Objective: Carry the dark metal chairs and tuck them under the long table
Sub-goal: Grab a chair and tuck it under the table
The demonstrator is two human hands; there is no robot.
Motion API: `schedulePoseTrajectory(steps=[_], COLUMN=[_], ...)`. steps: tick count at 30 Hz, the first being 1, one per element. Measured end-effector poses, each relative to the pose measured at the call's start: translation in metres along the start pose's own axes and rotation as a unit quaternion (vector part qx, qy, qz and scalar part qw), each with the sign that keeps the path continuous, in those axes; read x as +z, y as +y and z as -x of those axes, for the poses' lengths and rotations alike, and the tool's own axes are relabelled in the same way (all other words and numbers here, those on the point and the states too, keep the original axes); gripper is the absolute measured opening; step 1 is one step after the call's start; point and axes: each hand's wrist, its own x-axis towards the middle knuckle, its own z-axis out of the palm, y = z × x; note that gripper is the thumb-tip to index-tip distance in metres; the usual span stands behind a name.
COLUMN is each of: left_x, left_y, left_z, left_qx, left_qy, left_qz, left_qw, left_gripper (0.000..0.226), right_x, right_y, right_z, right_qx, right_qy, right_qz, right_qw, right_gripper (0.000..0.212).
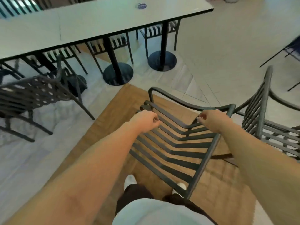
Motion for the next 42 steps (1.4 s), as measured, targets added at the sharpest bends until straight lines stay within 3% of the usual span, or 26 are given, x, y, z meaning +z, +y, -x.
schedulePoseTrajectory(steps=[13, 20, 24, 30, 36, 42], left_x=[0.03, 0.059, 0.073, 0.116, 0.187, 0.234], left_y=[0.035, 0.075, 0.11, 0.175, 0.212, 0.209], left_z=[0.038, 0.017, -0.003, -0.027, -0.02, -0.011], left_qx=[-0.063, -0.114, -0.168, -0.203, -0.236, -0.274], left_qy=[0.028, 0.026, 0.043, 0.01, -0.1, -0.091], left_qz=[0.068, 0.09, 0.124, 0.164, 0.169, 0.136], left_qw=[0.995, 0.989, 0.977, 0.965, 0.952, 0.948], left_gripper=[0.043, 0.043, 0.043, 0.049, 0.078, 0.052], right_x=[-0.004, 0.012, 0.012, 0.015, 0.029, 0.043], right_y=[0.031, 0.076, 0.113, 0.157, 0.17, 0.174], right_z=[0.0, -0.027, -0.045, -0.072, -0.09, -0.101], right_qx=[-0.07, -0.098, -0.143, -0.212, -0.308, -0.355], right_qy=[-0.024, -0.129, -0.166, -0.207, -0.146, -0.111], right_qz=[-0.004, 0.063, 0.111, 0.115, 0.205, 0.228], right_qw=[0.997, 0.985, 0.969, 0.948, 0.918, 0.9], right_gripper=[0.036, 0.042, 0.048, 0.059, 0.046, 0.037])
